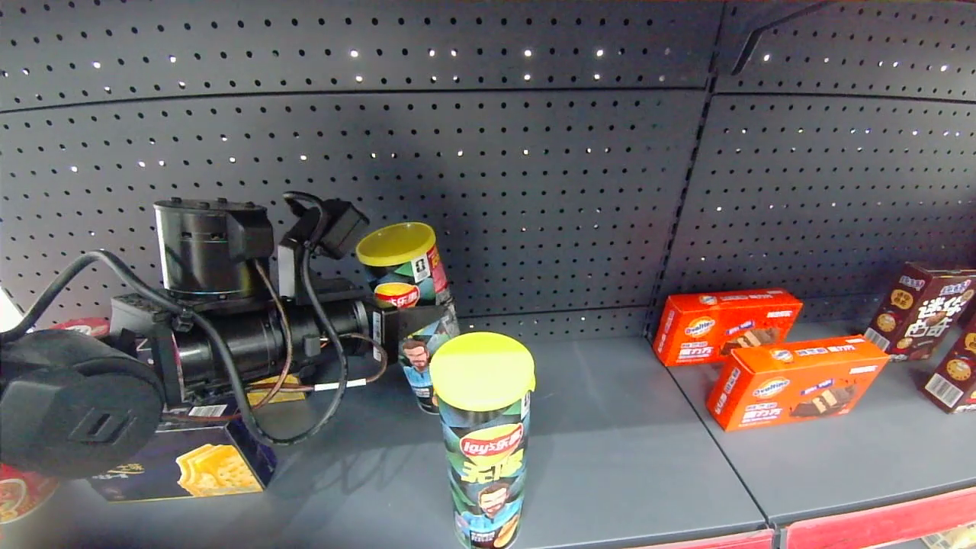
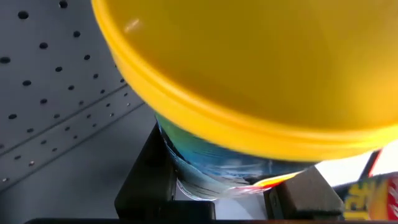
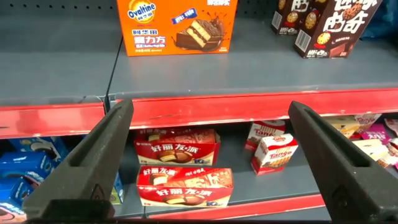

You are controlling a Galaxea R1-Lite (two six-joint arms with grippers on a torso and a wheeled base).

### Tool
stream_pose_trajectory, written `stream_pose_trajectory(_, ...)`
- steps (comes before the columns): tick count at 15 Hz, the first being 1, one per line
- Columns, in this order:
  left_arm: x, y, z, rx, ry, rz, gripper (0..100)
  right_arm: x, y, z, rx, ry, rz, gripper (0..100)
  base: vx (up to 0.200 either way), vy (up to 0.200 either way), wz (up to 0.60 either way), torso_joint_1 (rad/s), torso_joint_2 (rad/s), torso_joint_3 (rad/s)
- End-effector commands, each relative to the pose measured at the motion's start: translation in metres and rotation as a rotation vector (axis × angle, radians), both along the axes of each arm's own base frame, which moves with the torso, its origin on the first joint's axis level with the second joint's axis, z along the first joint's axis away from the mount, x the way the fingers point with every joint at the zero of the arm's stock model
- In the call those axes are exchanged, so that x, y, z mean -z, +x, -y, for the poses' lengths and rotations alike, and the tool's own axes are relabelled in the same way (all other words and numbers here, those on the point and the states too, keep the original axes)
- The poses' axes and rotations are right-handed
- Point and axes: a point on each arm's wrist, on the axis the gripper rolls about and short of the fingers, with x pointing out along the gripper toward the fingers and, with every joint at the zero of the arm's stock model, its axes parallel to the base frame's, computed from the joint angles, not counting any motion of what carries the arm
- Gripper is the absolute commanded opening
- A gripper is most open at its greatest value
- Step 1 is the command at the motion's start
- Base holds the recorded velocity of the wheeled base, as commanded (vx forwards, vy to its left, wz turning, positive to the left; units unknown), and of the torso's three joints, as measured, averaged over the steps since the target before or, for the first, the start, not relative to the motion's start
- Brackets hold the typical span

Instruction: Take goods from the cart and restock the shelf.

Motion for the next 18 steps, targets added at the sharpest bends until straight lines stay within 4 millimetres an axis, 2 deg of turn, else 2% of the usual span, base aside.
stream_pose_trajectory(1, 0.000, 0.008, 0.005, 0.007, -0.001, 0.002, 0, 0.000, 0.000, 0.000, 0.000, -0.001, -0.002, 100, 0.000, 0.000, 0.00, 0.000, 0.00, 0.000)
stream_pose_trajectory(8, 0.016, 0.023, 0.017, 0.024, 0.017, -0.032, 0, 0.000, 0.000, 0.000, -0.004, -0.010, -0.002, 100, 0.000, 0.000, 0.00, 0.000, 0.00, 0.000)
stream_pose_trajectory(15, 0.016, 0.055, 0.030, 0.022, 0.003, -0.002, 0, 0.000, 0.000, 0.000, -0.004, -0.011, -0.002, 100, 0.000, 0.000, 0.00, 0.000, 0.00, 0.000)
stream_pose_trajectory(18, 0.021, 0.060, 0.031, 0.024, 0.016, -0.004, 0, 0.000, 0.000, 0.000, -0.004, -0.011, -0.002, 100, 0.000, 0.000, 0.00, 0.000, 0.00, 0.000)
